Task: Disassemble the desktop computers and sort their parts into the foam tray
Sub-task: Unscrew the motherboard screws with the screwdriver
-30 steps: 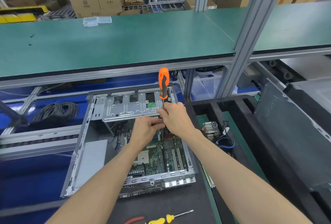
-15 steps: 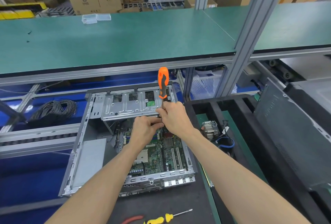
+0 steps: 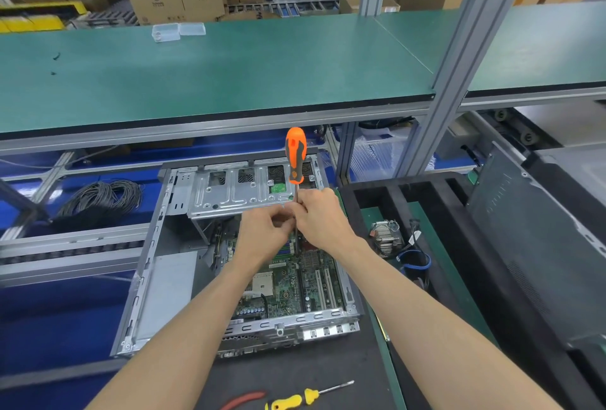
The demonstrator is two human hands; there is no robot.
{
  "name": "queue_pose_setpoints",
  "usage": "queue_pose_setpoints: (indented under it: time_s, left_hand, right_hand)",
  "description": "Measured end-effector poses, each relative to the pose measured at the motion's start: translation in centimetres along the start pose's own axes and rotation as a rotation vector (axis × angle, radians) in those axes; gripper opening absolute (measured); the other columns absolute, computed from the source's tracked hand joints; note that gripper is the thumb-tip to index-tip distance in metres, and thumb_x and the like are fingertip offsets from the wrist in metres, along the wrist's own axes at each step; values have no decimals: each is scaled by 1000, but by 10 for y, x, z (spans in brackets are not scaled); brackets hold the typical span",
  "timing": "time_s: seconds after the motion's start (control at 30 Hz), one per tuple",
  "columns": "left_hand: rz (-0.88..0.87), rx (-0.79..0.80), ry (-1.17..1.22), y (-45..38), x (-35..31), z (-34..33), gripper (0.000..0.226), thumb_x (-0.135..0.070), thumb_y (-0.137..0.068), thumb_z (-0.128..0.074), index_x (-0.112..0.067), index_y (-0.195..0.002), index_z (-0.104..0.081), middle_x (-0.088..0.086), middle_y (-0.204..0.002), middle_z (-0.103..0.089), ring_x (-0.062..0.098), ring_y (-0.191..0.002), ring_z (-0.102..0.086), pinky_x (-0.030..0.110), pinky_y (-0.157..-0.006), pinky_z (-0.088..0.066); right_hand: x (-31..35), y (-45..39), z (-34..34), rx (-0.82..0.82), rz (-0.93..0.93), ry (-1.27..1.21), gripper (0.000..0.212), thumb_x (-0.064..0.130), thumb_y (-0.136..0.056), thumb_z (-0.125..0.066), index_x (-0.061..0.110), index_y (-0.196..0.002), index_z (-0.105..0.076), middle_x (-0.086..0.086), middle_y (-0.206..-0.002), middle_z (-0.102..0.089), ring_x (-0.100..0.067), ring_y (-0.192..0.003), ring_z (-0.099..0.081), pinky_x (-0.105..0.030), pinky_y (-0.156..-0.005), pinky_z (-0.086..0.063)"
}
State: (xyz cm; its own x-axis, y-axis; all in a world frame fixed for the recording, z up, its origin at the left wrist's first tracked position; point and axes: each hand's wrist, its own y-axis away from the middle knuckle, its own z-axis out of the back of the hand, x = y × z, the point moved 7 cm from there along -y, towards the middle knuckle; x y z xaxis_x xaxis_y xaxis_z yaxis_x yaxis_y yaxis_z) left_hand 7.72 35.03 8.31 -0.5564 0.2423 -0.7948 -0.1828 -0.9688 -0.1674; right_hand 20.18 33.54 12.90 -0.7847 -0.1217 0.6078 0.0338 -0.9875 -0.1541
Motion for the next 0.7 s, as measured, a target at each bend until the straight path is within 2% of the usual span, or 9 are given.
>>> queue_pose_setpoints:
  time_s: [0.1,0.17,0.23,0.3,0.4,0.5,0.6,0.67,0.7]
  left_hand:
    - [-180,-157,247,5,-41,33,29,-18,-85,-55,-14,-112,-65,-3,-100,-73,12,-96,-70,36,-85,-58]
    - [-309,-101,407,4,-76,43,41,-16,-91,-53,-16,-133,-54,0,-125,-66,24,-117,-63,39,-98,-52]
    - [-356,10,463,-4,-102,47,49,-13,-96,-50,-21,-144,-47,-2,-138,-60,27,-126,-58,42,-103,-49]
    - [-341,87,459,-14,-114,49,51,-4,-99,-47,-21,-146,-46,-3,-137,-62,22,-125,-61,44,-99,-54]
    - [-303,110,409,-24,-114,52,46,8,-99,-47,-14,-139,-53,2,-120,-71,19,-115,-67,47,-94,-57]
    - [-295,89,395,-23,-113,56,43,10,-96,-50,-17,-128,-59,6,-107,-72,21,-108,-70,49,-88,-59]
    - [-294,53,402,-20,-114,58,41,7,-91,-59,-23,-119,-60,3,-101,-73,20,-102,-71,44,-89,-58]
    - [-274,-7,394,-20,-115,60,37,3,-86,-69,-23,-112,-61,1,-98,-72,18,-96,-70,40,-90,-57]
    - [-271,-49,379,-20,-115,61,36,0,-83,-73,-23,-108,-61,-1,-96,-72,17,-93,-70,37,-89,-57]
  right_hand:
    - [1,1,3,6,16,1,32,21,-100,-58,6,-72,-56,-12,-67,-56,-30,-68,-47,-40,-64,-44]
    - [1,0,4,21,26,-19,33,19,-100,-59,1,-72,-59,-12,-63,-56,-32,-64,-47,-40,-63,-45]
    - [3,1,4,40,25,-26,32,17,-99,-60,-1,-72,-60,-12,-63,-56,-33,-63,-47,-40,-63,-44]
    - [3,2,3,53,23,-28,30,17,-99,-59,0,-74,-62,-14,-67,-61,-34,-67,-50,-40,-67,-46]
    - [1,3,5,70,29,-49,28,19,-99,-60,-1,-79,-66,-16,-73,-67,-34,-74,-60,-40,-69,-48]
    - [-1,5,6,54,34,-87,29,23,-97,-64,2,-78,-66,-9,-65,-63,-27,-66,-57,-36,-65,-45]
    - [4,9,22,-126,-9,-239,19,32,-87,-75,17,-84,-64,7,-72,-67,-7,-68,-63,-20,-66,-48]
    - [12,11,37,-279,-2,-367,21,30,-82,-79,24,-89,-61,15,-73,-65,0,-70,-64,-10,-64,-46]
    - [16,12,42,-337,4,-416,22,28,-81,-80,26,-89,-59,16,-70,-64,1,-68,-63,-9,-61,-45]
